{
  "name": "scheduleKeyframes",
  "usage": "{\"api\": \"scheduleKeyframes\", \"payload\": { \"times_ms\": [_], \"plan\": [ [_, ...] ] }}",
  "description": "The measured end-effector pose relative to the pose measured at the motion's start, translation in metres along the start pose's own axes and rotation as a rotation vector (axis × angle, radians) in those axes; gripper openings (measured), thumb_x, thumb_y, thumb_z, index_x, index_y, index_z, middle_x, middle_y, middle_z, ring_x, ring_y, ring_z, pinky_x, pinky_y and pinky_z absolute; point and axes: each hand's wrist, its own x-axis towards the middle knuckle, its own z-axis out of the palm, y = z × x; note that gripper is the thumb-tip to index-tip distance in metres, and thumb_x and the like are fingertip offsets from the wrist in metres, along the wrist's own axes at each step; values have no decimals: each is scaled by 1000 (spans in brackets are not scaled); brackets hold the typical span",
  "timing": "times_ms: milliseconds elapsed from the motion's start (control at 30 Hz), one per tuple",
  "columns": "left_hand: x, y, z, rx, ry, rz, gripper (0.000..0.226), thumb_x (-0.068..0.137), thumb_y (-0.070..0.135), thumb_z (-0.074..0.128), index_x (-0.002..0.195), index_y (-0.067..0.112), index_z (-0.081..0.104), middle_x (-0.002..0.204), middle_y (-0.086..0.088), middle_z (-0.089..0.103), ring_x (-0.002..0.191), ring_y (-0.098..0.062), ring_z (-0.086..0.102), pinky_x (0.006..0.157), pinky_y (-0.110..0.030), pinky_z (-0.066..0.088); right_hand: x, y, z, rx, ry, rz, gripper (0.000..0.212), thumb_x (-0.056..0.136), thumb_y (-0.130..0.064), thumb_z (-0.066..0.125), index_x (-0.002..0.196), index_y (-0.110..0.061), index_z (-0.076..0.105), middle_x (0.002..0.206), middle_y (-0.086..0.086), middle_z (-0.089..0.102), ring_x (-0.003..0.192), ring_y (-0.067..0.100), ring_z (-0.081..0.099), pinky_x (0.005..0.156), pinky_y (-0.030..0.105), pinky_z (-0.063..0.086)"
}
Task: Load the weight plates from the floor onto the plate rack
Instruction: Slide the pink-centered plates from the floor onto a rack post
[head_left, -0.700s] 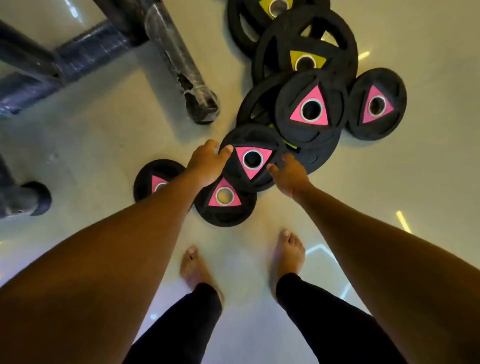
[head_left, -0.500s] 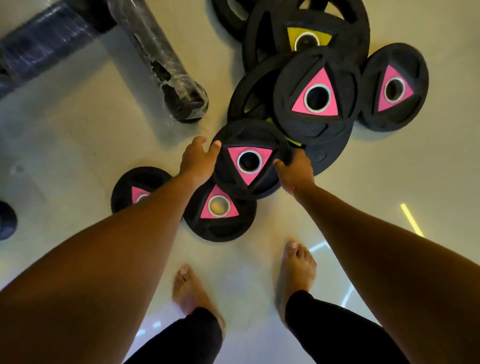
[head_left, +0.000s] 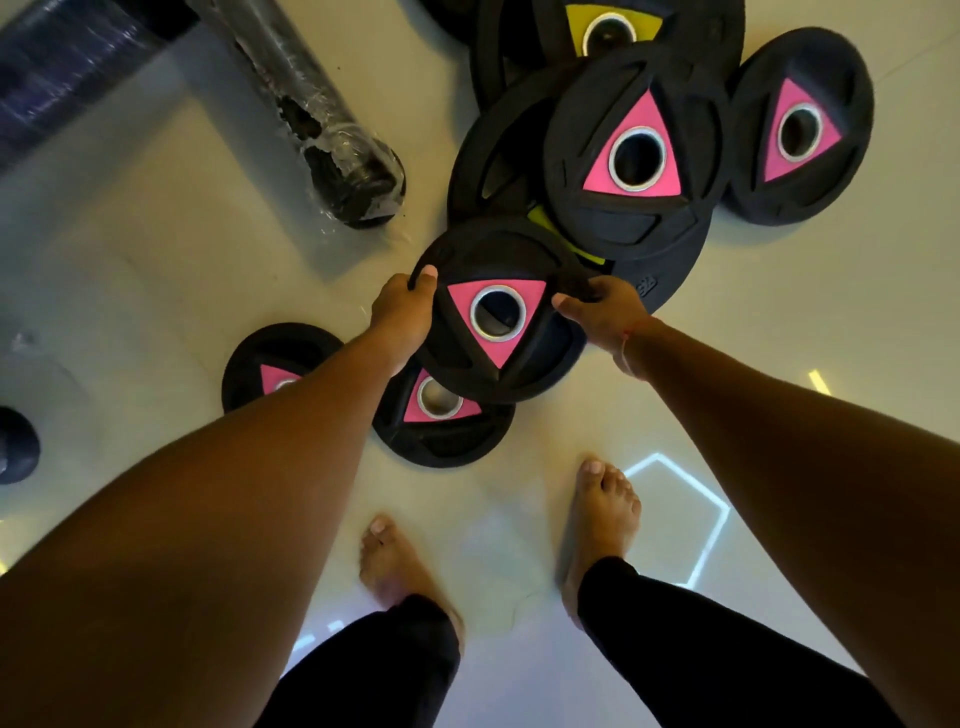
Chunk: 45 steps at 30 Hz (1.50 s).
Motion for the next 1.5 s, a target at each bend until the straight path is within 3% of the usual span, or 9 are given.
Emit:
{"api": "scheduleKeyframes", "payload": {
  "times_ms": [233,400,733,867,1000,1200,1300,1400,1500],
  "plan": [
    [-109,27,-72,-149,-52,-24,51,99,51,47,134,15,56,127,-10,62,116,-31,60,102,-50,51,-105,-55,-29,-59,-16,-61,54,86,-29,80,131,-11,57,124,6,65,110,26,64,96,47,56],
    [-224,67,-143,-200,21,23,46,105,44,44,138,12,52,128,-11,61,117,-29,59,101,-44,52,-214,-137,-58,-167,-95,-201,43,86,-25,79,124,-11,63,114,10,70,104,29,67,93,51,57],
    [-453,71,-281,-320,284,109,47,105,44,47,138,12,52,133,-12,59,121,-29,58,96,-36,49,-440,-234,-59,-337,-235,-486,37,87,-21,78,116,-4,63,107,14,70,100,31,67,69,34,55],
    [-525,50,-342,-321,409,169,44,103,45,49,129,10,58,123,-11,62,115,-29,59,92,-37,48,-518,-261,-35,-325,-242,-610,43,83,-19,83,116,-4,61,106,13,67,96,29,66,82,45,59],
    [-583,41,-403,-378,544,264,43,103,46,50,126,10,60,120,-11,65,114,-27,61,96,-41,51,-586,-306,-6,-391,-268,-789,43,79,-29,86,108,-8,62,103,13,69,95,31,68,81,47,59],
    [-644,31,-489,-399,815,413,41,105,39,48,128,7,58,110,0,60,108,-20,59,78,-15,41,-690,-379,38,-404,-323,-1095,45,76,-33,85,111,-13,65,104,7,71,97,23,69,86,48,58],
    [-656,14,-519,-399,924,467,41,106,36,47,132,5,55,111,3,57,107,-15,56,70,0,36,-727,-394,59,-382,-351,-1204,40,79,-21,85,109,-10,63,103,9,70,96,24,68,85,44,58],
    [-660,-7,-548,-396,1002,516,41,107,35,47,133,4,53,109,3,57,103,-15,57,73,0,38,-759,-401,87,-391,-341,-1281,37,78,-18,86,106,-13,62,100,8,70,93,23,68,81,37,58],
    [-656,-25,-580,-408,1013,606,46,104,43,46,131,6,53,108,0,63,103,-20,63,84,-23,51,-775,-405,117,-375,-309,-1338,39,76,-20,87,105,-11,62,94,6,69,87,21,67,76,31,58]
  ]
}}
